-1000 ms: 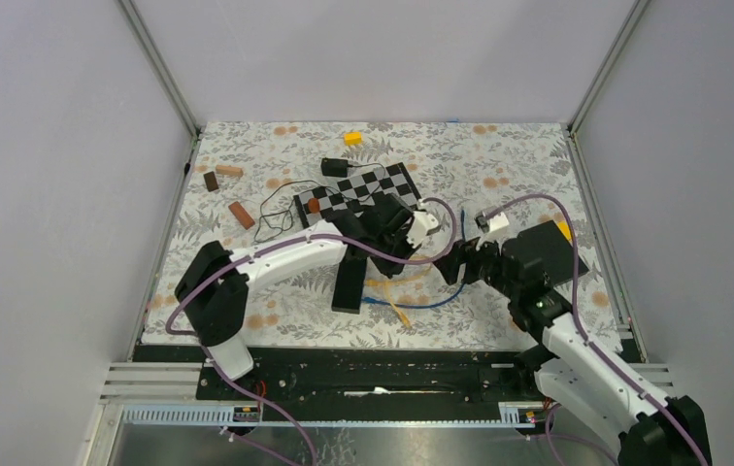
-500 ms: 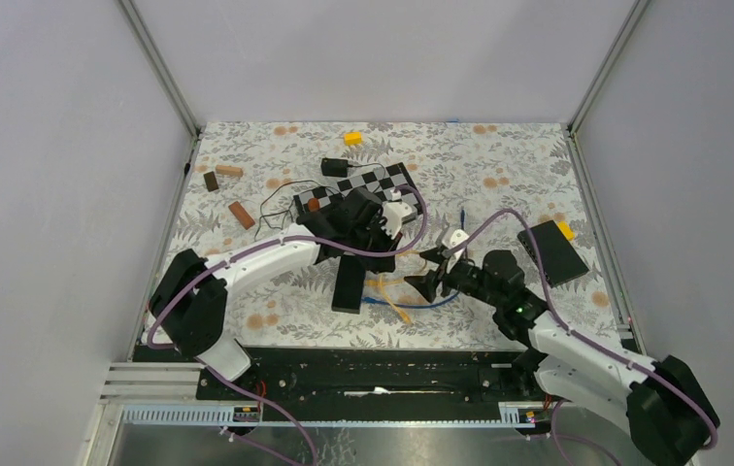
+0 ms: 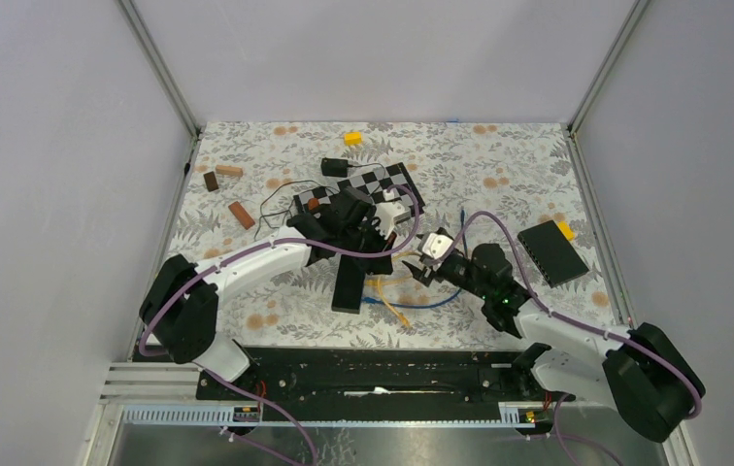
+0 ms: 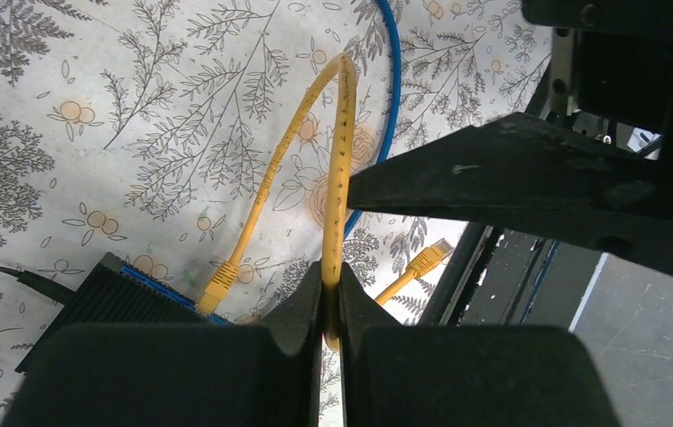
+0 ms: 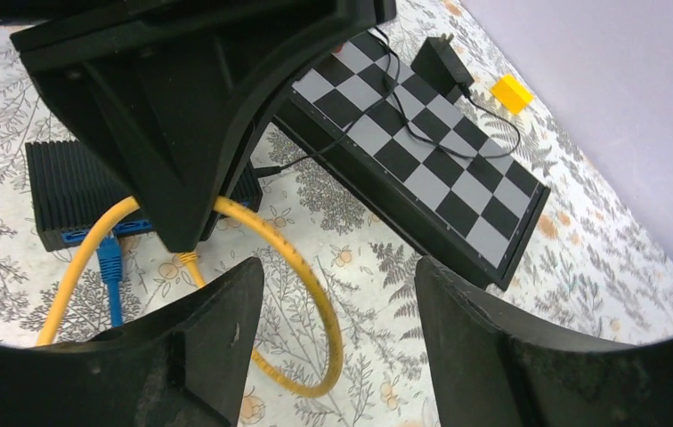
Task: Insert the plug into the switch port
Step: Pick up the connector from the center of the board.
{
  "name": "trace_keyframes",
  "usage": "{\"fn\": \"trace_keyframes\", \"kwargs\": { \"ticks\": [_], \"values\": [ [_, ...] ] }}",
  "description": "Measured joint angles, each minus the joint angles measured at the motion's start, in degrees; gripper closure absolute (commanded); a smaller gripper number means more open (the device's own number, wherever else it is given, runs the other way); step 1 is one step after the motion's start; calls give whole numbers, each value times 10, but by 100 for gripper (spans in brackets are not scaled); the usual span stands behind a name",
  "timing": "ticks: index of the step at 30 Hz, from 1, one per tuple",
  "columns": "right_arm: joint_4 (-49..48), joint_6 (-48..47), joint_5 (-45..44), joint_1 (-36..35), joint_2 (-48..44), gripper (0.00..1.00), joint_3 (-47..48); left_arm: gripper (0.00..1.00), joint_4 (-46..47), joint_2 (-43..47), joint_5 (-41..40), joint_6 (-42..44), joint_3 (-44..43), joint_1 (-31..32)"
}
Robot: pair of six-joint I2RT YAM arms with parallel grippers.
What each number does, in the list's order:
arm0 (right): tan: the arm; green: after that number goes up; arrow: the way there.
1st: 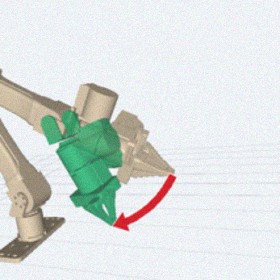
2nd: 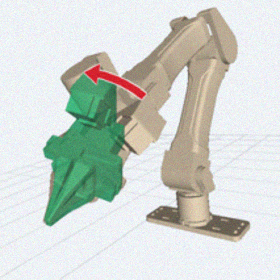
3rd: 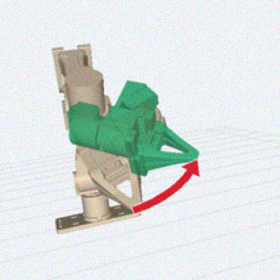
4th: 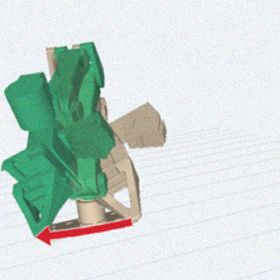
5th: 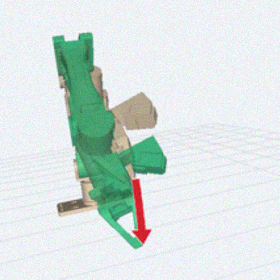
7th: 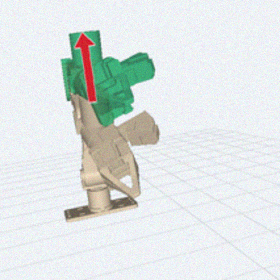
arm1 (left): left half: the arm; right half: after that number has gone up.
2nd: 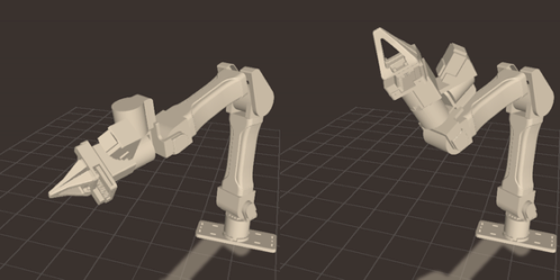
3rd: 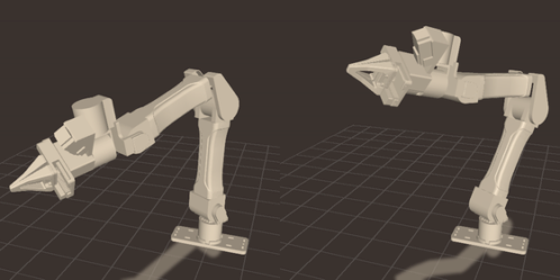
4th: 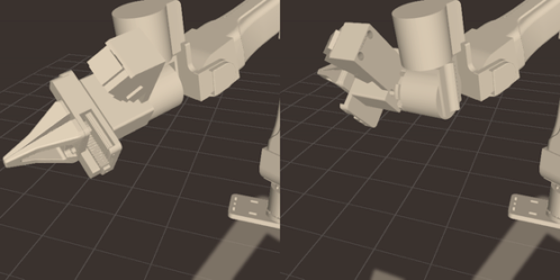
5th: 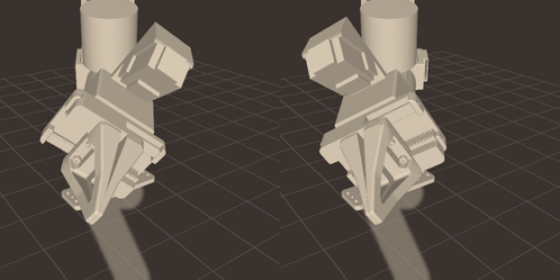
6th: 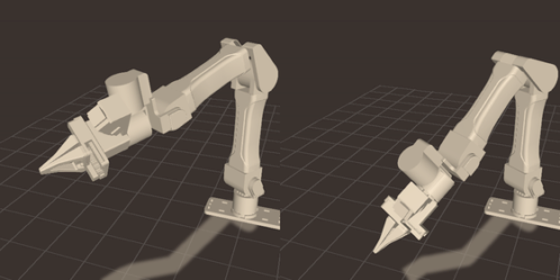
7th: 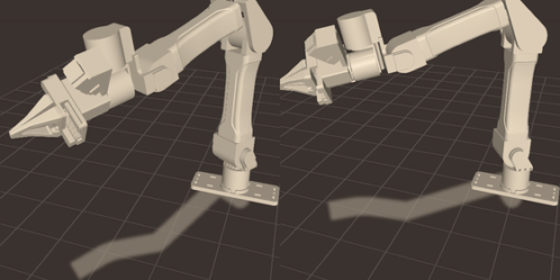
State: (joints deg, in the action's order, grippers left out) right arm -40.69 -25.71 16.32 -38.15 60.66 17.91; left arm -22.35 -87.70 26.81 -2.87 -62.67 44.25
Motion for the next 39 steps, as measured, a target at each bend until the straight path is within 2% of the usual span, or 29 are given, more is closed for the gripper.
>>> {"fn": "trace_keyframes", "kwargs": {
  "ticks": [4,7,17,18,19,21,23,26,34,39],
  "values": [
    [14,-41,16,0,40,42,36,96,0,0,9,0,1,-1],
    [30,-70,31,-1,62,53,57,96,1,0,11,1,1,-3],
    [87,-103,58,-2,87,99,86,96,15,3,13,0,6,-14],
    [89,-103,59,-2,87,100,86,93,16,4,13,0,7,-15],
    [89,-102,59,-2,87,100,86,84,17,5,14,0,9,-15],
    [89,-97,60,-2,87,100,86,59,21,7,14,-3,12,-15],
    [86,-87,57,-2,86,100,86,41,30,7,17,-9,14,-15],
    [77,-62,47,-2,69,100,77,24,50,16,18,-24,26,-15],
    [30,42,-9,-2,9,100,18,23,104,60,10,-65,86,-17],
    [-15,126,-87,-2,3,100,-24,23,136,103,-2,-106,145,-23]
  ]
}}
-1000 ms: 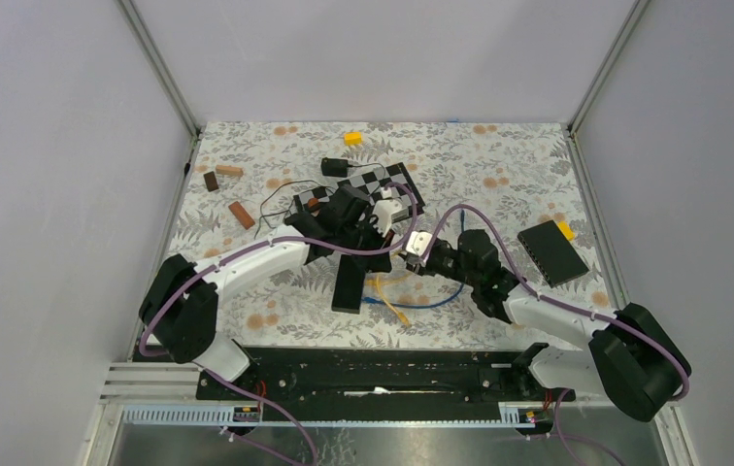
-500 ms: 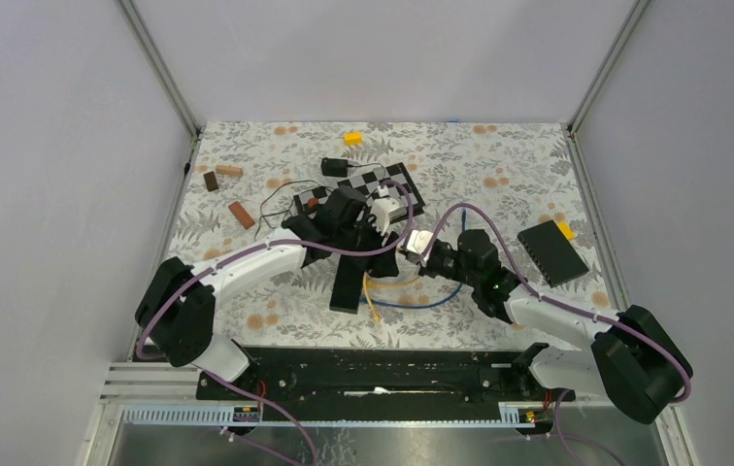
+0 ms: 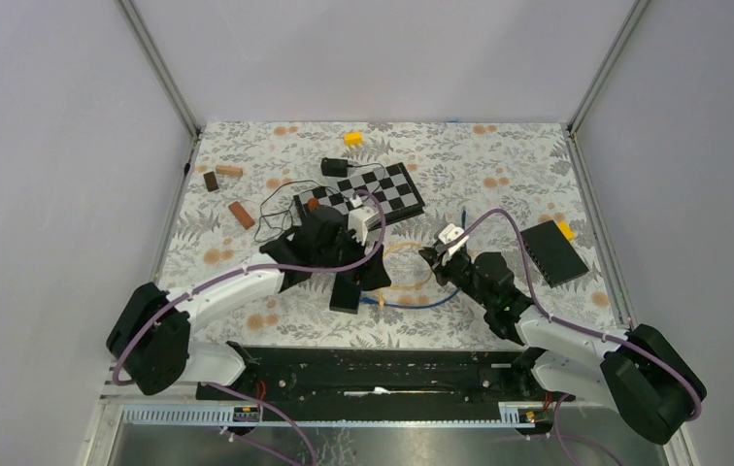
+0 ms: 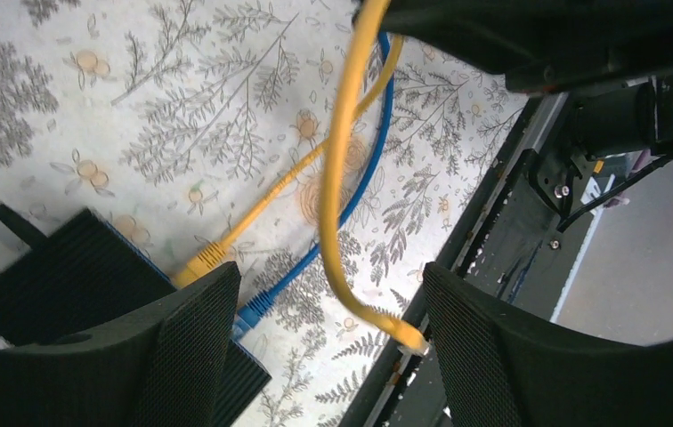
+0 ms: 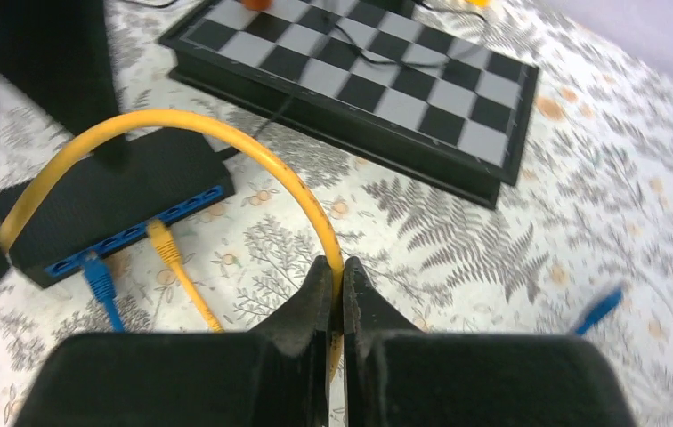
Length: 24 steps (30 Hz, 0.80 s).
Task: Insert the plug into the switch port
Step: Pick up the connector from the center of the board.
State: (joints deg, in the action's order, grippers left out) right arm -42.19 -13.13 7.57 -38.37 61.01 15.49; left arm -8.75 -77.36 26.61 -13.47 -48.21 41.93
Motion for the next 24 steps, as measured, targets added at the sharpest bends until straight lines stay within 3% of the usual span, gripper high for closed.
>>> {"fn": "trace_keyframes", "kwargs": {
  "ticks": [6,12,18,24],
  "values": [
    [-37,90,-115,0,4,100,-22,25,82,43,-4,-83,90,0],
    [-54,131,-150,0,4,100,-22,51,139,43,-2,-140,120,0],
    [-54,141,-157,0,4,100,-22,55,189,32,4,-160,120,0],
    [-52,144,-157,0,-7,100,-28,85,201,12,10,-167,116,0]
  ]
}}
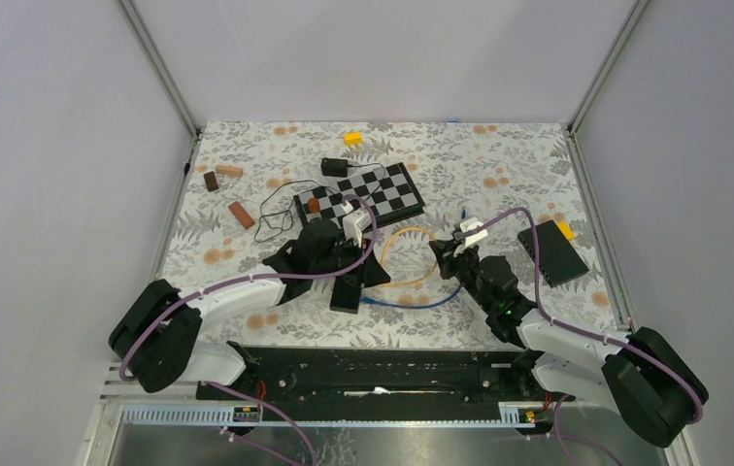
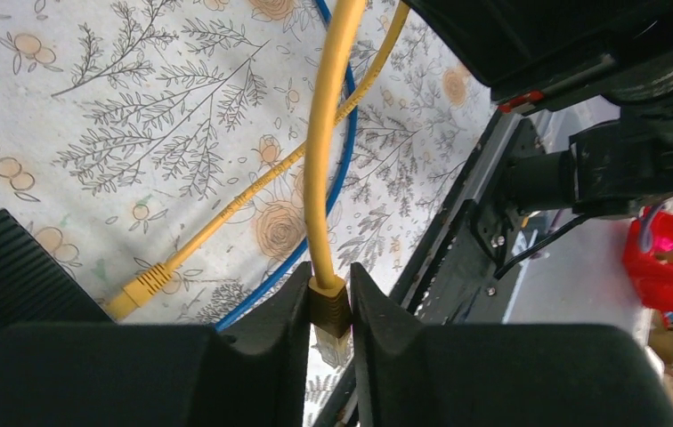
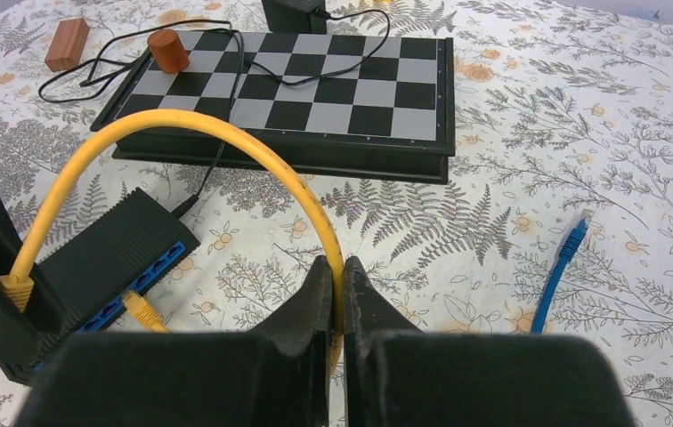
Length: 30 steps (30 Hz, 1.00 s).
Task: Insert the plug into the switch port
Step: Pick up the connector from the center of the board.
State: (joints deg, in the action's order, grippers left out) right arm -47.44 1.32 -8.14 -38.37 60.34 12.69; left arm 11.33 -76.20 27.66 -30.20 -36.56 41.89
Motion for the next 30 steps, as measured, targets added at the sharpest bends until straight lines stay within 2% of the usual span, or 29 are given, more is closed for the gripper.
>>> {"fn": "trace_keyframes", "kwargs": {
  "ticks": [3,7,10,11,12,17,20,23,30],
  "values": [
    [4,1,0,0,-6,100,0,99,4,-8,2,2,-3,0],
    [26,1,-4,0,-13,100,1,100,-4,-8,-2,7,-9,0],
    [87,2,-26,0,-23,100,21,100,-32,-8,-16,21,-26,0],
    [124,2,-40,0,-29,47,35,100,-47,-8,-25,28,-35,0],
    [152,2,-52,0,-33,37,49,100,-60,-9,-35,36,-44,0],
    [355,143,-116,16,3,12,200,100,-111,-9,-74,68,-66,0],
    [425,181,-127,28,39,8,268,100,-139,-9,-95,84,-69,0],
    [480,207,-128,49,47,9,286,100,-161,-13,-112,93,-74,0],
    [591,303,-120,240,78,5,322,100,-190,-16,-140,110,-76,0]
  ]
}}
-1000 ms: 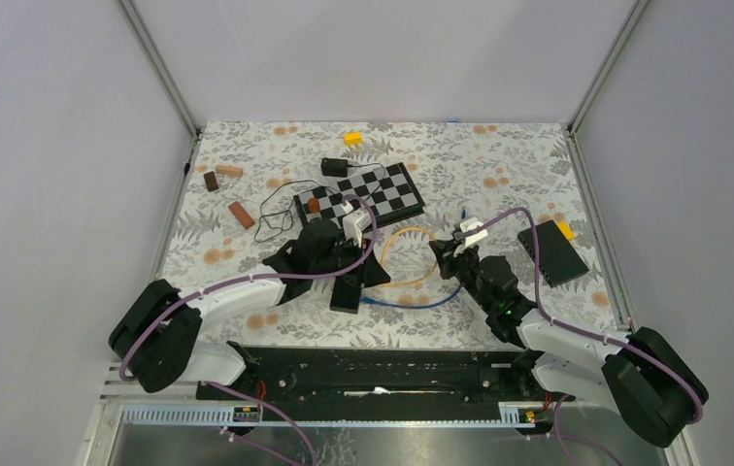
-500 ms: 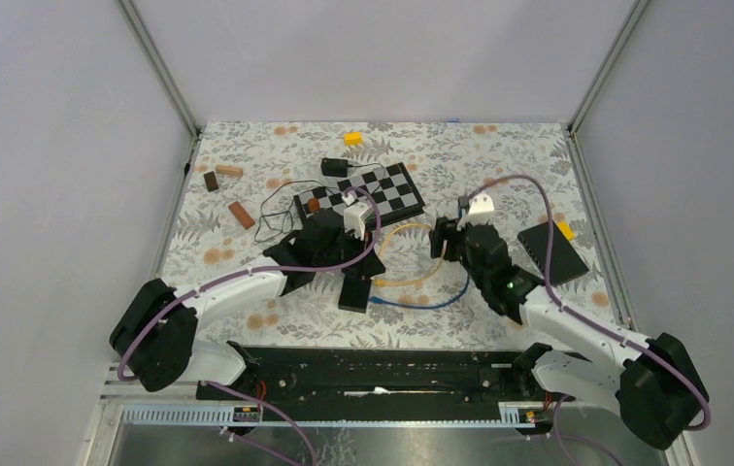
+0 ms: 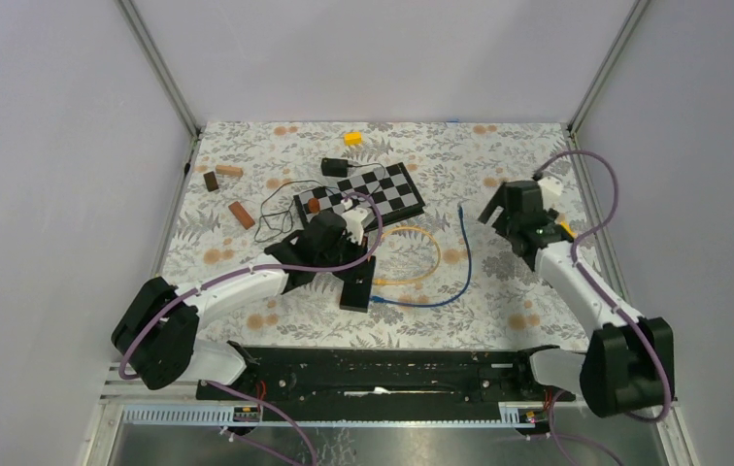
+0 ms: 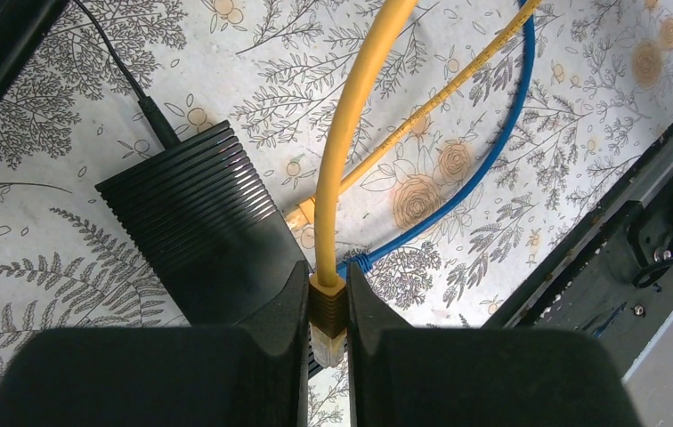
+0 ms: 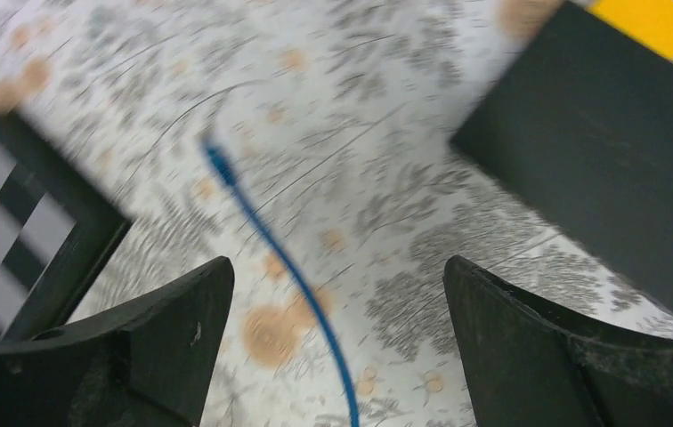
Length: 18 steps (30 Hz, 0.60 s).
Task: Insert the plug into the switch port
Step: Pick up the connector from the center of the board.
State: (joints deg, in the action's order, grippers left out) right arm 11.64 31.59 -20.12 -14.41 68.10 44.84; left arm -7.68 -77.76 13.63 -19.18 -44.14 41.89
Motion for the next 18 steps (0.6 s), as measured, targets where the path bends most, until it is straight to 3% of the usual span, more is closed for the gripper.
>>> {"fn": "trace_keyframes", "kwargs": {
  "ticks": [3,10,18],
  "values": [
    [48,52,-11,67,56,2,40,100,-5,0,-2,3,-2,0],
    [226,202,-89,119,242,1,228,100,-4,0,2,3,-9,0],
    [263,235,-110,240,360,2,309,100,-10,0,7,3,-14,0]
  ]
}}
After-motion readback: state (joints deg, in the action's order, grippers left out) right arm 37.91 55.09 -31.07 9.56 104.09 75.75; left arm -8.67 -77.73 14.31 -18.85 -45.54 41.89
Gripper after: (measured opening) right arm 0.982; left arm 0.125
